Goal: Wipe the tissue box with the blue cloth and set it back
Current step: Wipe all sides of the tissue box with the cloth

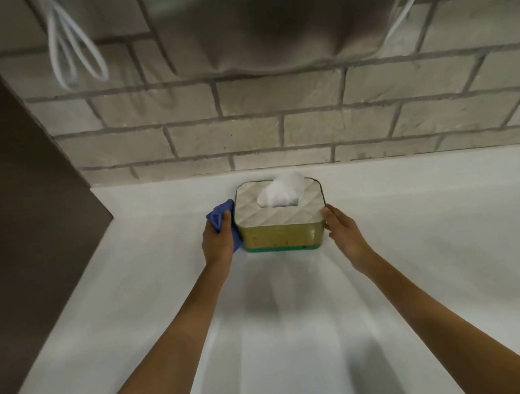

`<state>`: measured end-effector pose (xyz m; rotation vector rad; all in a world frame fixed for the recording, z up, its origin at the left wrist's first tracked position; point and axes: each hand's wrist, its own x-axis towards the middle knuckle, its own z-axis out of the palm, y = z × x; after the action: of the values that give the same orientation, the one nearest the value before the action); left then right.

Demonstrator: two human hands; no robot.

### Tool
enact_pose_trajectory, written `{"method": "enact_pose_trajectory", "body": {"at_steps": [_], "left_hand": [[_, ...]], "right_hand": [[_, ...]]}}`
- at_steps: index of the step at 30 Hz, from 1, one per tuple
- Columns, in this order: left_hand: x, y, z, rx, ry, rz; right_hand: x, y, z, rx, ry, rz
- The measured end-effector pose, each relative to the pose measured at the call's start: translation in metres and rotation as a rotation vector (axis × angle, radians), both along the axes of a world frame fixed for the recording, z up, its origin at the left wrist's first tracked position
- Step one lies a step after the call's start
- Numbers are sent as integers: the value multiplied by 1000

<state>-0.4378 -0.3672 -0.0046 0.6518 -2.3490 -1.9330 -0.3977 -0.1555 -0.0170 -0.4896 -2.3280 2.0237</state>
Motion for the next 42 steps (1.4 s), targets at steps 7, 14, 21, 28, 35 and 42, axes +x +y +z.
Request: {"method": "enact_pose_trajectory", "body": {"at_steps": [7,14,21,28,35,42], "left_hand": [[7,7,-3,-130,13,-67],[67,-3,8,-171,5,-98],[134,-19,23,-215,-59,-152],[174,-28,36,-336,-99,-210],[176,-30,41,-386,-114,-206],[162,-27,41,-439,-135,-231]], "right_hand": [[15,-5,-2,-18,45,23],[79,-9,13,-59,14,71],[157,-2,29,23,-25,136],[197,-3,36,81,-53,37],[195,-8,41,289,-4,32],[190,4,30,338,303,37]]}}
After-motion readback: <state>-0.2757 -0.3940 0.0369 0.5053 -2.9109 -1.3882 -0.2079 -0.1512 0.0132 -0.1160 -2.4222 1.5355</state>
